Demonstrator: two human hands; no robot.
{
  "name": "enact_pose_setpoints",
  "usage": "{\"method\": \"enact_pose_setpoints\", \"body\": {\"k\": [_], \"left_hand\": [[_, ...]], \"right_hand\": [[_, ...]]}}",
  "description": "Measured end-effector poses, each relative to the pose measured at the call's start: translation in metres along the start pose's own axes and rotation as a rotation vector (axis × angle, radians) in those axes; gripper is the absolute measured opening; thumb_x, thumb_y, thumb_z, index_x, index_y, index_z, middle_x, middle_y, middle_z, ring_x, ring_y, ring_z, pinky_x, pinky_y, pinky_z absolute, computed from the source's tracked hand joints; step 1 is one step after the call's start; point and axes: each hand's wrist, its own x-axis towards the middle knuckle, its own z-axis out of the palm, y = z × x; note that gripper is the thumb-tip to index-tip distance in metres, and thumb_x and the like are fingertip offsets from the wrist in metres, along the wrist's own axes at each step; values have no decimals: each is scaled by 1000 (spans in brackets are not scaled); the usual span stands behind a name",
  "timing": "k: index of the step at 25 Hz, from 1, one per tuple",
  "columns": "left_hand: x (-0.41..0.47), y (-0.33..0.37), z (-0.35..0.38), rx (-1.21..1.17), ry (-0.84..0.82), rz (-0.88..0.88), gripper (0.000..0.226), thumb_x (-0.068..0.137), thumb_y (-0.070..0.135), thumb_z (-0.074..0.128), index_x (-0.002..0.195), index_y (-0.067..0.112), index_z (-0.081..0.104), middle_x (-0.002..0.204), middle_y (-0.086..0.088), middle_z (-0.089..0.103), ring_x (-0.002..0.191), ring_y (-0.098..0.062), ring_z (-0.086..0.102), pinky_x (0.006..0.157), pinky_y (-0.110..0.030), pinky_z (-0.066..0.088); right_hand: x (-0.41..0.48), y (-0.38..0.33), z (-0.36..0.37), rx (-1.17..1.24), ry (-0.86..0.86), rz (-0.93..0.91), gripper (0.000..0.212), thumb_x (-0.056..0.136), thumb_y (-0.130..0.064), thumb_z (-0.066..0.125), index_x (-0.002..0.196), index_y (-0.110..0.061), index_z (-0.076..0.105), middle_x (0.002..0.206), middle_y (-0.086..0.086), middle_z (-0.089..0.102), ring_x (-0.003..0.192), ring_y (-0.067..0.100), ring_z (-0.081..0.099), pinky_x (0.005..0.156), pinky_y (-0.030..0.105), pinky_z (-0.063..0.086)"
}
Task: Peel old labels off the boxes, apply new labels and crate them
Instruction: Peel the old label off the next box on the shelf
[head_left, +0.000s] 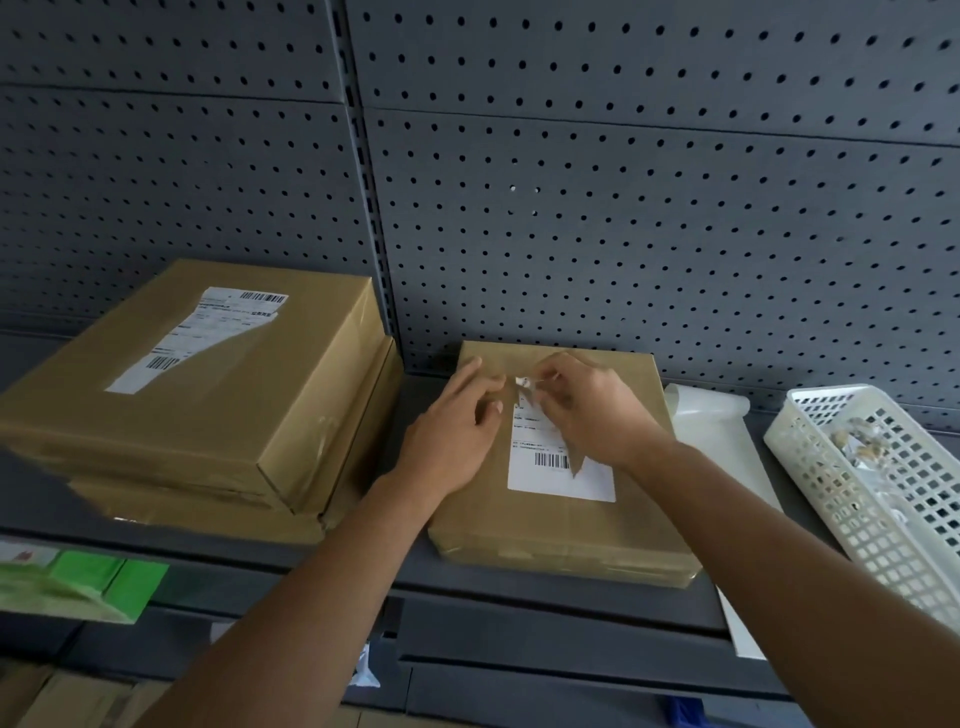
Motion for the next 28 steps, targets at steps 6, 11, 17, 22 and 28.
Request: {"method": "enact_pose_setpoints", "body": {"k": [6,11,17,22,28], "left_hand": [[1,-6,0,-12,20,5,34,104,41,40,137,43,49,161,31,13,135,-9,46,106,-38,39],[3,-10,2,-6,38,12,33,103,41,41,135,43,50,161,29,15,133,-12,48,104,-38,38],[3,-7,4,10,39,7,34,104,40,41,137,42,50,161,29,15,133,-12,48,102,-38,38],[3,-9,5,27,43,9,34,104,39,40,137,41,50,162,28,15,131,-11,49,100,-38,38],[3,-9,5,20,43,15,33,104,39,41,136,40,51,162,27,15,128,-12,52,102,-41,40]], "right_hand": [[-36,-21,-4,8,-193,-145,23,77,-25,81,93,-19,65,86,-15,55,76,-2,54,71,13,46],[-44,-35,3,99,-289,-32,20,74,-24,80,85,-20,63,79,-10,60,76,3,56,68,14,47],[-37,-41,0,121,-370,170,20,76,-26,79,87,-22,63,80,-9,63,71,3,58,67,18,51],[-30,-46,2,90,-402,220,16,76,-23,75,84,-21,61,80,-7,62,70,9,55,68,28,52],[-28,-45,-3,139,-467,226,24,75,-29,79,86,-25,59,83,-8,59,71,8,54,66,25,49]]}}
